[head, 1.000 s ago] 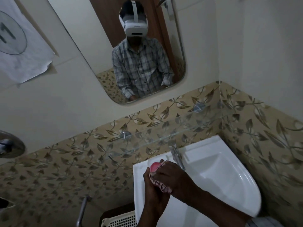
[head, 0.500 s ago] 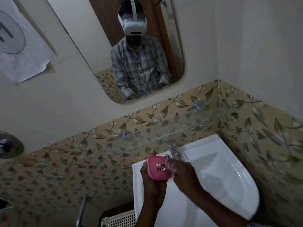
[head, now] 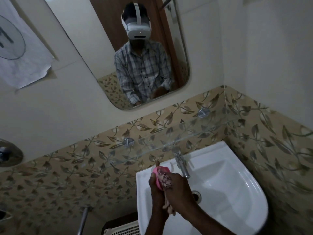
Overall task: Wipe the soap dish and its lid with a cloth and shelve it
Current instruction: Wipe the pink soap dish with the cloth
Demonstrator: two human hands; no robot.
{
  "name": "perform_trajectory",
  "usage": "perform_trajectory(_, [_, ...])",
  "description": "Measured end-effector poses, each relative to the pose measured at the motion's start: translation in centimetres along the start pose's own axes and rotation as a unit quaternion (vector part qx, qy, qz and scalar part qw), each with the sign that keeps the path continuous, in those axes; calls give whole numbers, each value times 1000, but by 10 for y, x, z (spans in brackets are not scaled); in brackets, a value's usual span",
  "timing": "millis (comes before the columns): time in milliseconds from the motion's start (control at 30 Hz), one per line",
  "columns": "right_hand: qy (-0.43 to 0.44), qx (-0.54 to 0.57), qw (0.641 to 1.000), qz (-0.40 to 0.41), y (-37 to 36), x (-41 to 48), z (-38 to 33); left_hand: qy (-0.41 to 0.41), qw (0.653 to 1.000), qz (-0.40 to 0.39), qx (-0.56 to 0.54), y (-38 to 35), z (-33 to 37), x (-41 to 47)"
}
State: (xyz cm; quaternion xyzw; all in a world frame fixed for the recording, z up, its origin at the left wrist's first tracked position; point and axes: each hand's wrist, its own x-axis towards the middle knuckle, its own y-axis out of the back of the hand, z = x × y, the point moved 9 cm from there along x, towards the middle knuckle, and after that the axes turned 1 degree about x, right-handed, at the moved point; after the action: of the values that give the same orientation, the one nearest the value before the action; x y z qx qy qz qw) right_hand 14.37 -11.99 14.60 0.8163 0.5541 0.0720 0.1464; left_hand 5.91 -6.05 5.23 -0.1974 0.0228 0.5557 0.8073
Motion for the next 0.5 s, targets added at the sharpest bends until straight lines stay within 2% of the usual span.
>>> perform_trajectory(67, [-40, 111, 991, -58, 5, 7, 6, -11, 1000, 18, -19, 10, 11, 4])
perform_trajectory(133, [-92, 194, 976, -35, 27, 15, 22, -31, 995, 73, -68, 22, 30, 4])
perform_trajectory(200, [-122, 182, 976, 20, 48, 21, 35, -27, 987, 93, -128, 24, 38, 1])
perform_trajectory(300, [-157, 142, 976, 44, 38, 20, 44, -14, 989, 104, -105, 13, 31, -5])
perform_trajectory(400, [-141, 106, 984, -12, 1, 15, 50, -25, 988, 119, -94, 1, 30, -11])
perform_trajectory(500, [-150, 168, 971, -81, 3, 11, 50, -17, 982, 120, -144, 15, 32, -9])
